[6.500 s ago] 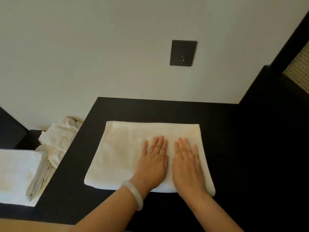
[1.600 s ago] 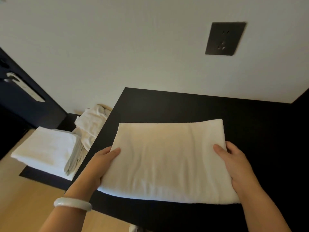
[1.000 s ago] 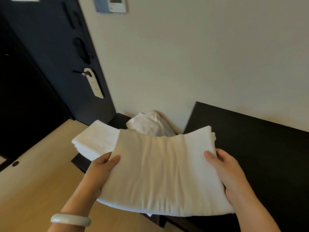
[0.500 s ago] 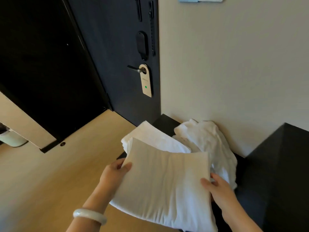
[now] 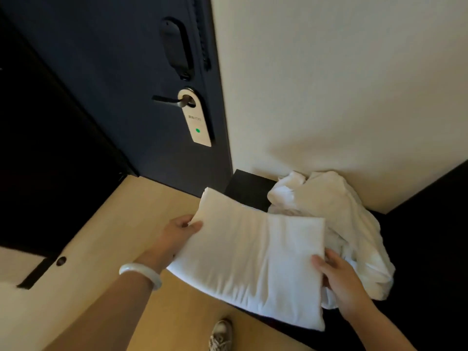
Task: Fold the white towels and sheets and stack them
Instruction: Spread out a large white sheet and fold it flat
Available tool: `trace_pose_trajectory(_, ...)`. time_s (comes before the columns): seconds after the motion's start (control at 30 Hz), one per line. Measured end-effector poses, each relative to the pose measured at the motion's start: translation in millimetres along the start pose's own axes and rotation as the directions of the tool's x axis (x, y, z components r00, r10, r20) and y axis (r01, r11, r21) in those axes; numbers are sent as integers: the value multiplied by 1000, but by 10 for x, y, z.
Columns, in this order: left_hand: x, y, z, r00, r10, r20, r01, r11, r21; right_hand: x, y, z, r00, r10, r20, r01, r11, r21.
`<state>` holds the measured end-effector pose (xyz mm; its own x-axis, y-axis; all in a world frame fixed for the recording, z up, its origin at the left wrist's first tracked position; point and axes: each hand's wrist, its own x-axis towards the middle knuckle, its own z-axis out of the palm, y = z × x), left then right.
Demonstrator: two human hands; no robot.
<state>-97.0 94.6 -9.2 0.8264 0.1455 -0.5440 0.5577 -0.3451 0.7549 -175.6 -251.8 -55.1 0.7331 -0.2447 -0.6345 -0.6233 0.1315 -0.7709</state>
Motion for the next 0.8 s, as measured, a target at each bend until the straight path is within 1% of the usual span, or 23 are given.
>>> trace_pose_trajectory(0.1, 480, 144, -92, 994, 25, 107, -26, 1000, 14, 177, -4, 124, 995, 20, -101, -11, 996, 88)
trace_pose_trajectory(0.17, 777, 89, -52, 986, 19, 167, -31, 997, 74, 341, 86, 181, 985, 84, -149, -72, 994, 84)
trace_pose_trajectory(0.27, 1076, -146, 60, 960, -83, 269, 27, 978, 206, 531, 326, 261, 964, 212, -160, -206, 977, 53)
trace_pose_trajectory(0.33, 1198, -295, 104, 950, -153, 274, 65, 951, 303, 600, 473, 305, 950, 244, -194, -241, 970, 40)
trace_pose_trajectory(0.4, 1277, -409, 127, 951, -167, 261, 75, 942, 328, 639, 563, 336, 945, 220, -242, -223, 975, 15)
trace_pose_trajectory(0.47, 1313, -470, 127, 954, -154, 256, 69, 946, 316, 644, 584, 372, 941, 188, -280, -207, 977, -40)
trace_pose_trajectory(0.57, 1322, -479, 85, 960, -99, 263, 32, 968, 248, 610, 542, 397, 939, 149, -310, -179, 981, -69)
trace_pose_trajectory(0.7, 1282, -477, 19, 967, -34, 252, -7, 987, 159, 604, 537, 363, 919, 49, -391, -82, 994, -69)
trace_pose_trajectory(0.8, 1274, -608, 35, 968, -82, 237, 36, 981, 191, 627, 620, 343, 893, 79, -442, -117, 991, -59)
